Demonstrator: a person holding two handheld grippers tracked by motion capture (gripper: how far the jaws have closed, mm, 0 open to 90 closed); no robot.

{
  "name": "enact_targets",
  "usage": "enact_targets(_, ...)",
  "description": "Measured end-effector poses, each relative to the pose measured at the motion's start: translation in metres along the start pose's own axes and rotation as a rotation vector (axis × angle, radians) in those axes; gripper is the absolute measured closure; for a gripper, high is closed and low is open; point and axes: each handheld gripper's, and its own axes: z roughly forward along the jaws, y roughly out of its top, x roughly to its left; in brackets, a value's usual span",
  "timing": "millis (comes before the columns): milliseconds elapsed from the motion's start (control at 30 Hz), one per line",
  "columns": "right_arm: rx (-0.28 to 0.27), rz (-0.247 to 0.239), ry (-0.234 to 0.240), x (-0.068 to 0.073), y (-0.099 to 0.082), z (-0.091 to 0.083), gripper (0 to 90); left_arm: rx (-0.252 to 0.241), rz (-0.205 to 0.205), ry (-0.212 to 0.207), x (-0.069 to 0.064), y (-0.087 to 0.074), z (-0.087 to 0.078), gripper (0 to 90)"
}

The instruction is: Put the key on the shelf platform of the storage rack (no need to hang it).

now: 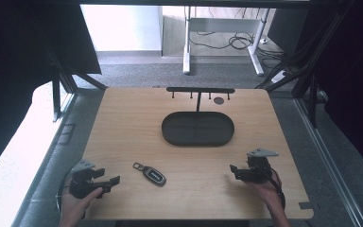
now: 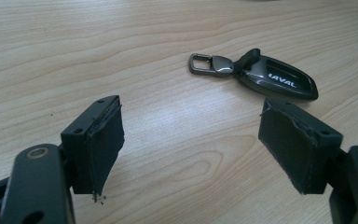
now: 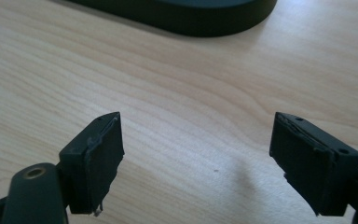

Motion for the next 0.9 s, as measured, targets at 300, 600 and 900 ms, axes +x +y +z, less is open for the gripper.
enact_targets(300,-0.003,-0.006,0.042,0.004,0.003,-0.007,20.4,-0.007,0.004,-0.001,-0.003,0.000,-0.002,22.2)
enact_targets(600,-0.020,0.005,0.063,0.006,0.009,-0.014,22.9,-0.011,-0.001,0.002,-0.002,0.000,-0.002,22.2)
enact_targets(900,0.015,-0.081,0.077,0.018,0.030,-0.024,26.6,0.001,-0.011,0.017,0.002,0.000,0.002,22.5)
